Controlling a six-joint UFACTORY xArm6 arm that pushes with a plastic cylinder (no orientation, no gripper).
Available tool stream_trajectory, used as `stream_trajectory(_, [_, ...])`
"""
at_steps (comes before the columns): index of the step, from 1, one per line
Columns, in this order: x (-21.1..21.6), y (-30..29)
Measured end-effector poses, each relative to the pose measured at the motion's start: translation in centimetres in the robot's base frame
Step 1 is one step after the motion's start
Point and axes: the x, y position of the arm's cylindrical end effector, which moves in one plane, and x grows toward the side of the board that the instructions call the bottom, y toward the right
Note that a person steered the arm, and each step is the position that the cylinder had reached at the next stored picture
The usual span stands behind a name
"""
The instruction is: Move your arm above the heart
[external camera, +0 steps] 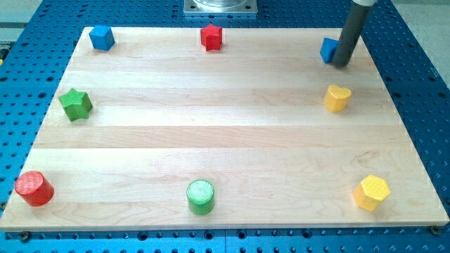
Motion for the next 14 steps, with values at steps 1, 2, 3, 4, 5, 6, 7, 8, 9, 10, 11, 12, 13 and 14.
stream_trajectory(1, [-2.1,-0.5])
stream_trajectory(2, [-1.2,-0.7])
stream_trajectory(3, [-4.5,-1.6])
stream_trajectory(4, [0.2,-1.6])
stream_trajectory(5, [4.1,-11.8])
stream_trajectory(6, [4.9,-15.9])
stream_trajectory(7, [4.9,-15.9])
stream_trajectory(8, [5.1,-15.7])
stream_trajectory(9, [7.1,-4.4])
stream_trajectory(10, [7.1,-2.9])
stream_trajectory(11, [7.1,-2.9])
stream_trajectory(12, [7.2,-2.9])
stream_trajectory(13, [7.2,-2.9])
stream_trajectory(14, [7.2,-2.9])
